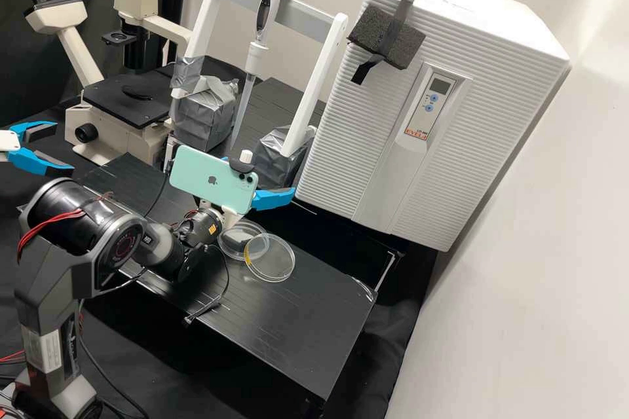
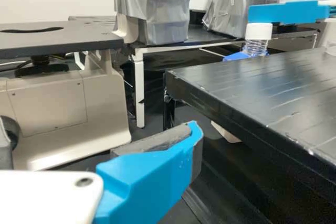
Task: Open the bottle
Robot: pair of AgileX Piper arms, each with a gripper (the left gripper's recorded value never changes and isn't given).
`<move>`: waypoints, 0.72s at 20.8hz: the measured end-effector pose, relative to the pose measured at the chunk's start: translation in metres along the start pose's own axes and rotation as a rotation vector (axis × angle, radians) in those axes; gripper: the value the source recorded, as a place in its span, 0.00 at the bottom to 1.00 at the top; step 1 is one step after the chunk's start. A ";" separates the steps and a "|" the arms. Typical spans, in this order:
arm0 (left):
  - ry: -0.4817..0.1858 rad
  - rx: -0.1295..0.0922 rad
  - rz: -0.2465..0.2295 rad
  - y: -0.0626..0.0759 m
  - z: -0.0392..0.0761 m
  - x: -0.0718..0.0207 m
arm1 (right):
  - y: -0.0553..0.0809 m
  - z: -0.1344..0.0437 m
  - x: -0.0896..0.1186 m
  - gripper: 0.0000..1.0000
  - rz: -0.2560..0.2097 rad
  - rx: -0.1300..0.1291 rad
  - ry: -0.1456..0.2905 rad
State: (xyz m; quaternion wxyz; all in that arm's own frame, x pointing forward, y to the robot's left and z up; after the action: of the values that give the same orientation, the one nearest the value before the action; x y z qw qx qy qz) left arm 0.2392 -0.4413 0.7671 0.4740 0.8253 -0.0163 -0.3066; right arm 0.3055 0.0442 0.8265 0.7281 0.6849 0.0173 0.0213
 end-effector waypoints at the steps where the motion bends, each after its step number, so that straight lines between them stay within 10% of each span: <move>1: -0.002 0.001 -0.001 0.000 0.000 0.0000 | 0.000 0.000 0.000 1.00 0.000 0.000 0.000; 9: -0.004 0.001 -0.002 0.000 0.001 0.0002 | 0.000 0.000 0.000 1.00 0.000 0.000 0.000; 11: -0.015 0.005 -0.003 0.000 0.002 0.0031 | 0.002 -0.003 -0.020 1.00 -0.018 0.055 -0.010; 15: -0.024 0.010 -0.002 0.001 0.003 0.0047 | 0.017 -0.026 -0.050 1.00 0.052 0.132 0.103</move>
State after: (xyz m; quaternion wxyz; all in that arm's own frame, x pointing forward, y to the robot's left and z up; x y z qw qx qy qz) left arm 0.2419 -0.4452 0.7645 0.4695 0.8238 -0.0224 -0.3168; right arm 0.2536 0.0684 0.8413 0.6787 0.7297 0.0383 0.0743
